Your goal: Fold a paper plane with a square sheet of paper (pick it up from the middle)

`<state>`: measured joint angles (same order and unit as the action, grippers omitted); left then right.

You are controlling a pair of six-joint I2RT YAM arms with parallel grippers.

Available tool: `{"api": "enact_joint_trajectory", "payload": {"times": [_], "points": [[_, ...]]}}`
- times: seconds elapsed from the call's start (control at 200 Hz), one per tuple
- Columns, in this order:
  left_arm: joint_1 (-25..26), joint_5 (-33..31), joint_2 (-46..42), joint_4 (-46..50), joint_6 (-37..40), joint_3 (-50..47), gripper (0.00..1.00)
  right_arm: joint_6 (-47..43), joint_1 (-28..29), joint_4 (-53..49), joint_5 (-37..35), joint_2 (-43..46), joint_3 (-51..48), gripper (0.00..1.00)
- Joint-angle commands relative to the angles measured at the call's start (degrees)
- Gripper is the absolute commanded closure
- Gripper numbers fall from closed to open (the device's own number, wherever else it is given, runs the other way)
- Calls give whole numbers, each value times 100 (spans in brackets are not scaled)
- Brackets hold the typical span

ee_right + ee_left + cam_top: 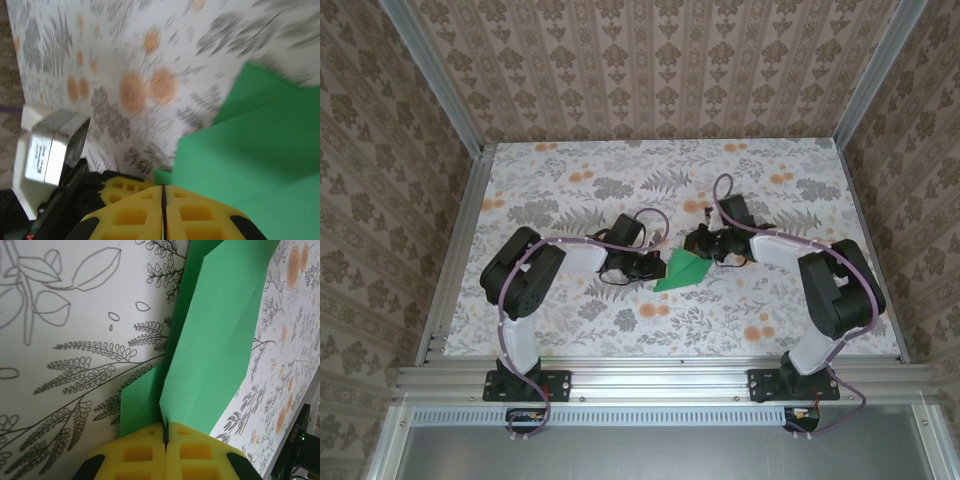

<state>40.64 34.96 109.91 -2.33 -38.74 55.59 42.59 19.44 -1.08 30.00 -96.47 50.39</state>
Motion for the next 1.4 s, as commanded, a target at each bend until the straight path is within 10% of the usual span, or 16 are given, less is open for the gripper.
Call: {"api": "enact_joint_trajectory", "payload": {"times": [0.0, 0.61, 1.045, 1.395], "points": [[118, -441, 420, 953, 118, -228, 100, 363, 192, 461, 154, -339, -144, 91], [128, -492, -442, 1256, 183, -268, 79, -23, 262, 397, -51, -1015, -355, 95], [153, -350, -400, 1385, 333, -285, 100, -55, 267, 381, -3, -1072, -346, 94], [154, -644, -797, 1663, 231, -272, 90, -189, 262, 128, -99, -981, -302, 94]]}}
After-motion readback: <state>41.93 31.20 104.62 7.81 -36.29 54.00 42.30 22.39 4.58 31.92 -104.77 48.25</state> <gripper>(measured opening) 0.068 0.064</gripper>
